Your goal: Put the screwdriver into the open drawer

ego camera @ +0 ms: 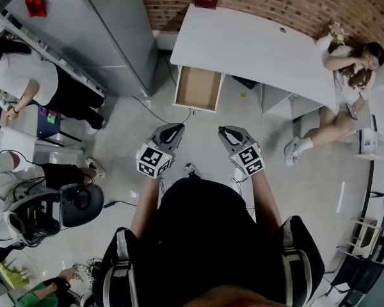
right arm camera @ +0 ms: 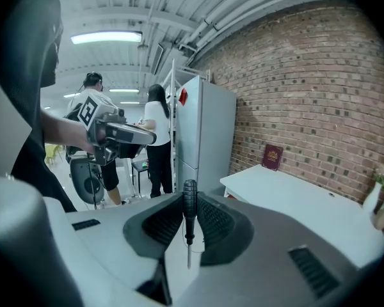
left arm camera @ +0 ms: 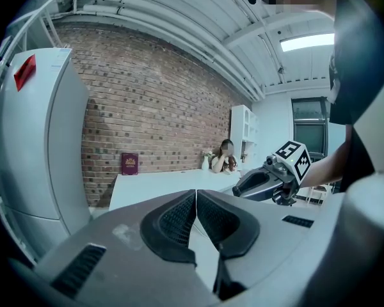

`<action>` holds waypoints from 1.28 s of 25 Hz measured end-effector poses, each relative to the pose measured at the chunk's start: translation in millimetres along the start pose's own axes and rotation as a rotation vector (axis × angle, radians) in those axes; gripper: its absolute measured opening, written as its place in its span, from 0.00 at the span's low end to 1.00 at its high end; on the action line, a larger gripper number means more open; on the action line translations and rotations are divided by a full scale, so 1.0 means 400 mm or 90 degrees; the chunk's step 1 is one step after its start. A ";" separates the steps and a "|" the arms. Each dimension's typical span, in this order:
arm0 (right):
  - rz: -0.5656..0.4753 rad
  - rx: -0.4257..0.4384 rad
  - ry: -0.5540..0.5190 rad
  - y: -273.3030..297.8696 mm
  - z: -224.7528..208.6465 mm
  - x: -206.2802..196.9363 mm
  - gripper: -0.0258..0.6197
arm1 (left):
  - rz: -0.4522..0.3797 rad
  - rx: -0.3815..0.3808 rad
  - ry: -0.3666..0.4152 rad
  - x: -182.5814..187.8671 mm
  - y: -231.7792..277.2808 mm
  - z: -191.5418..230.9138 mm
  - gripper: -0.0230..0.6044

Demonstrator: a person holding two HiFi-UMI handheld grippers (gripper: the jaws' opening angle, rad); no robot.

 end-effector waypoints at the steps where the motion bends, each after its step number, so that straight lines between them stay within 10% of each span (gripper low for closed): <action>1: -0.002 0.000 -0.003 0.013 0.000 0.009 0.23 | -0.001 0.002 0.000 -0.001 -0.004 0.013 0.06; 32: 0.047 0.008 -0.041 0.160 -0.005 0.068 0.23 | -0.026 -0.010 -0.033 -0.031 -0.025 0.178 0.06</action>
Point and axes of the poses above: the fingertips, and each gripper's own axes: y forward along the fingers, z to its left, x out of its top, the point moved 6 cm from there along -y, backward along the fingers, and after that the axes turned 8 degrees about z, right-handed, at the moved point
